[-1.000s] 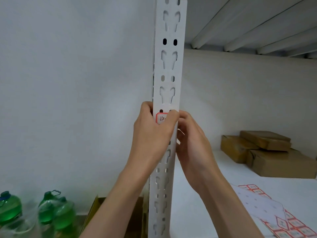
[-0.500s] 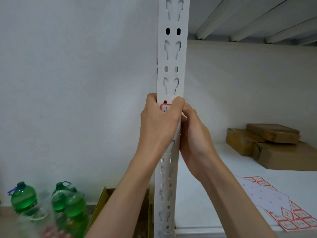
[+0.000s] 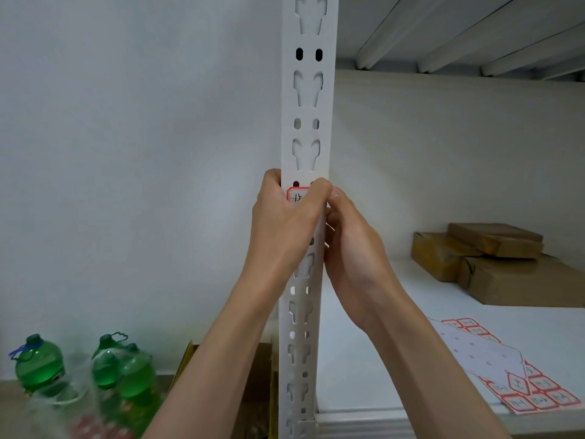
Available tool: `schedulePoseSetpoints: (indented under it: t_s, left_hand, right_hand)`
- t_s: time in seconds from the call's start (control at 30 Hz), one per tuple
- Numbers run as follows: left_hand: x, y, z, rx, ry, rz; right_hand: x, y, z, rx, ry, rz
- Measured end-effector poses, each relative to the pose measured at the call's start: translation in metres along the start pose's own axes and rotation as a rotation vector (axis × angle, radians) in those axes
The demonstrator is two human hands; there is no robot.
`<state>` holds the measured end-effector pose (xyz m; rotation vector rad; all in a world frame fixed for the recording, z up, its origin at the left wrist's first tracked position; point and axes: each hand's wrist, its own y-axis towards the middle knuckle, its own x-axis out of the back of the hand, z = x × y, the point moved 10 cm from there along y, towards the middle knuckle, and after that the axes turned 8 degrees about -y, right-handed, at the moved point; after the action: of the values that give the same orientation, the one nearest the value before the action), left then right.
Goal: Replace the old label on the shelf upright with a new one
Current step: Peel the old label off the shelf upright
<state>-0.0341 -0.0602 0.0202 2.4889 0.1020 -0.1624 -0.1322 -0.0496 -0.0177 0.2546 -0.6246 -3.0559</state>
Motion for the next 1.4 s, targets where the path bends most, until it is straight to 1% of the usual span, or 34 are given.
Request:
schedulePoseSetpoints:
  t_s: [0.43, 0.6, 0.83, 1.07, 1.4]
  left_hand:
    - [0.0, 0.003, -0.001, 0.019, 0.01, 0.052]
    - [0.0, 0.002, 0.001, 0.022, 0.002, 0.051]
    - [-0.003, 0.002, 0.003, 0.075, -0.018, 0.09]
    - [-0.004, 0.001, 0.003, 0.08, -0.031, 0.107]
    - [-0.006, 0.002, 0.007, 0.112, -0.1, 0.087]
  right_hand:
    - [0.002, -0.001, 0.006, 0.012, -0.114, 0.008]
    - [0.0, -0.003, 0.01, 0.028, -0.118, 0.009]
    - [0.001, -0.002, 0.008, 0.021, -0.145, 0.013]
    - [0.001, -0.001, 0.008, 0.02, -0.131, 0.028]
    - [0.001, 0.0, 0.008, 0.028, -0.161, 0.028]
